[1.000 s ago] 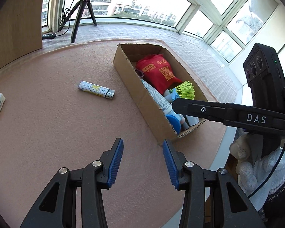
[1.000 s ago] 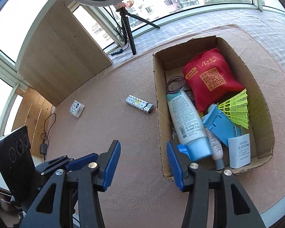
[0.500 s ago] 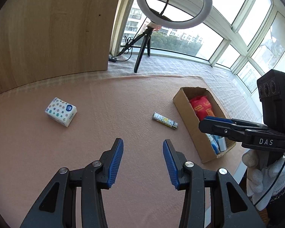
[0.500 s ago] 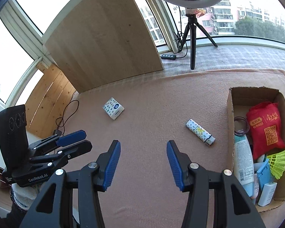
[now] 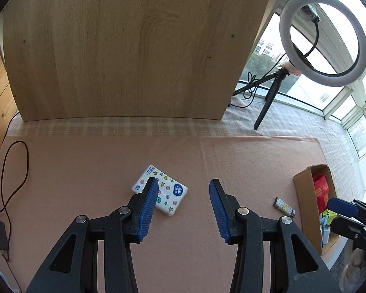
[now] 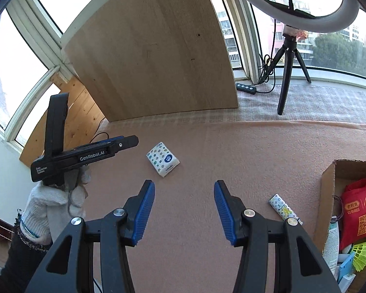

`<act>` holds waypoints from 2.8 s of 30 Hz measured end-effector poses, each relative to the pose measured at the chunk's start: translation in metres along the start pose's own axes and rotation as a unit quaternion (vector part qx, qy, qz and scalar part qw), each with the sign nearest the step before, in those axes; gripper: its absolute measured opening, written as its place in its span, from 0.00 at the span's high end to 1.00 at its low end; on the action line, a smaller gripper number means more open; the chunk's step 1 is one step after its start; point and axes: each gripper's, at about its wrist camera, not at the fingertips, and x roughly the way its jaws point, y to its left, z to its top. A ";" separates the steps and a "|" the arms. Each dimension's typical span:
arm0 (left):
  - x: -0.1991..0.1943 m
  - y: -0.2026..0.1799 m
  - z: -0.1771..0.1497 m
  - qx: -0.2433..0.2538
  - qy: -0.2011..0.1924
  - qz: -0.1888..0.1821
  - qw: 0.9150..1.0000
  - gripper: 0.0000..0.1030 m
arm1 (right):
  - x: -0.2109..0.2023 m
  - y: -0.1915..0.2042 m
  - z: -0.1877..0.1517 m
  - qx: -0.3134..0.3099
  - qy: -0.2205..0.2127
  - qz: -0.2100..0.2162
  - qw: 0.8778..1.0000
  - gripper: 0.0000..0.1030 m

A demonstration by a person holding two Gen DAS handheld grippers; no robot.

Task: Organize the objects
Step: 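Move the left tool to the white tissue pack and grasp it, then set the tissue pack down with the left tool and open it, then close the right tool on the tissue pack and lift it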

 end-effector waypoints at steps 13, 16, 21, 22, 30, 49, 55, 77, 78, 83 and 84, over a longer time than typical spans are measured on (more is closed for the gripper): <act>0.117 0.023 0.021 -0.023 0.067 0.052 0.996 0.55 | 0.025 -0.026 0.002 0.021 0.018 -0.019 0.999 0.55; 0.132 0.027 0.024 -0.028 0.075 0.057 0.995 0.55 | 0.028 -0.033 0.000 0.026 0.023 -0.023 0.999 0.55; 0.149 0.033 0.020 -0.036 0.088 0.051 0.994 0.55 | 0.032 -0.043 -0.002 0.038 0.028 -0.025 0.999 0.55; 0.151 0.034 0.018 -0.035 0.088 0.052 0.994 0.55 | 0.032 -0.044 -0.003 0.040 0.029 -0.025 0.998 0.55; 0.148 0.022 -0.004 -0.010 0.094 0.033 0.995 0.56 | 0.034 -0.047 -0.012 0.049 0.035 -0.019 0.998 0.55; 0.103 -0.117 -0.149 0.183 0.103 -0.045 0.977 0.56 | 0.008 -0.077 -0.075 0.096 0.034 -0.036 0.994 0.55; 0.088 -0.149 -0.191 0.221 0.108 -0.070 0.967 0.56 | 0.005 -0.086 -0.100 0.108 0.036 -0.046 0.992 0.51; 0.015 -0.098 -0.241 0.078 0.089 -0.093 0.989 0.39 | 0.059 -0.033 -0.128 0.003 0.150 0.005 0.989 0.50; 0.017 -0.098 -0.241 0.070 0.090 -0.098 0.989 0.39 | 0.063 -0.030 -0.129 -0.002 0.158 0.008 0.987 0.50; 0.023 -0.101 -0.246 0.050 0.095 -0.114 0.988 0.39 | 0.075 -0.020 -0.134 -0.027 0.185 0.015 0.982 0.50; 0.024 -0.102 -0.247 0.052 0.096 -0.112 0.988 0.39 | 0.076 -0.020 -0.135 -0.028 0.188 0.016 0.982 0.50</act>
